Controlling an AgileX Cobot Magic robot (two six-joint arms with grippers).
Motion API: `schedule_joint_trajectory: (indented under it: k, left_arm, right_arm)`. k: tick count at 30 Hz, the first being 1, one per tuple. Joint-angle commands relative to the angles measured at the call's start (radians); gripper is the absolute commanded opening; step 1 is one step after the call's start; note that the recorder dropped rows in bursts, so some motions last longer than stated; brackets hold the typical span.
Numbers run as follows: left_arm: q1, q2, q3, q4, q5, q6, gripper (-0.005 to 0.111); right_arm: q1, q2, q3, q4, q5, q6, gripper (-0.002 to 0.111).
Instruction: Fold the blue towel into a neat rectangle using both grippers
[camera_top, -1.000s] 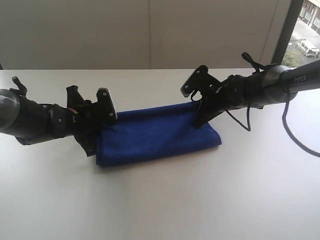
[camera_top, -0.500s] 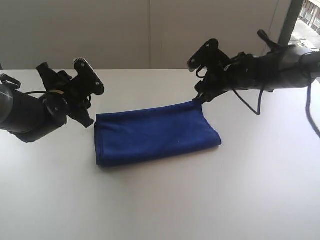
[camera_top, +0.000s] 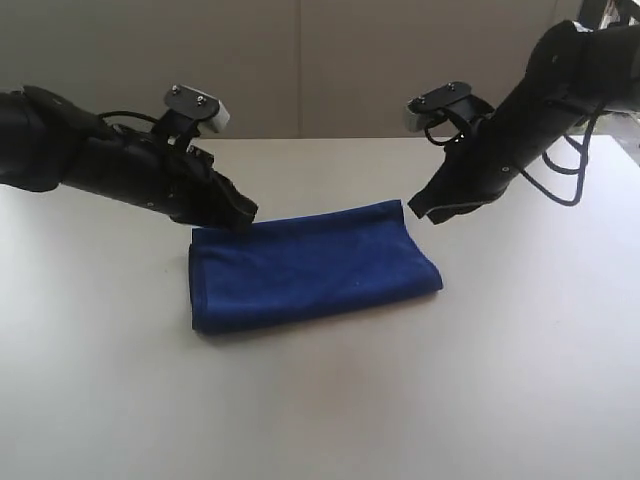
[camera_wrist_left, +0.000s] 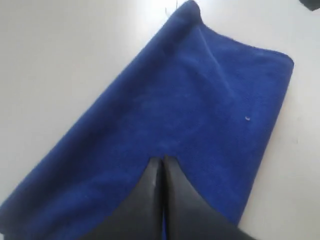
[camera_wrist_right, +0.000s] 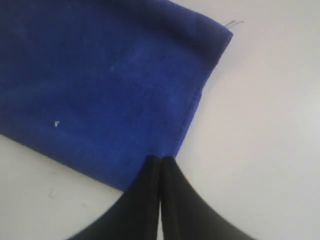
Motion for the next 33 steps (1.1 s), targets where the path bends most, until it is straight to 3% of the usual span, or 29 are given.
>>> schedule_joint_trajectory:
  k: [1, 8, 12, 22, 30, 33]
  left_arm:
    - [0.036, 0.063, -0.043, 0.159, 0.133, -0.172, 0.000]
    - [0.036, 0.024, -0.043, 0.404, 0.132, -0.389, 0.000]
    - [0.041, -0.009, -0.043, 0.573, 0.124, -0.503, 0.000]
    - [0.077, -0.010, -0.043, 0.582, 0.140, -0.505, 0.000]
    - [0.077, -0.010, -0.043, 0.589, 0.157, -0.505, 0.000]
    - [0.077, -0.010, -0.048, 0.486, 0.093, -0.469, 0.000]
  right_arm:
    - [0.005, 0.020, -0.008, 0.110, 0.000, -0.048, 0.000]
    - [0.053, 0.180, -0.008, 0.138, -0.187, -0.099, 0.000]
    - [0.053, 0.231, -0.008, 0.097, -0.143, -0.094, 0.000]
    - [0.053, 0.223, -0.008, -0.041, 0.125, 0.047, 0.000]
    - [0.053, 0.151, -0.008, -0.064, 0.056, 0.066, 0.000]
    - [0.053, 0.095, -0.010, -0.055, -0.017, 0.072, 0.000]
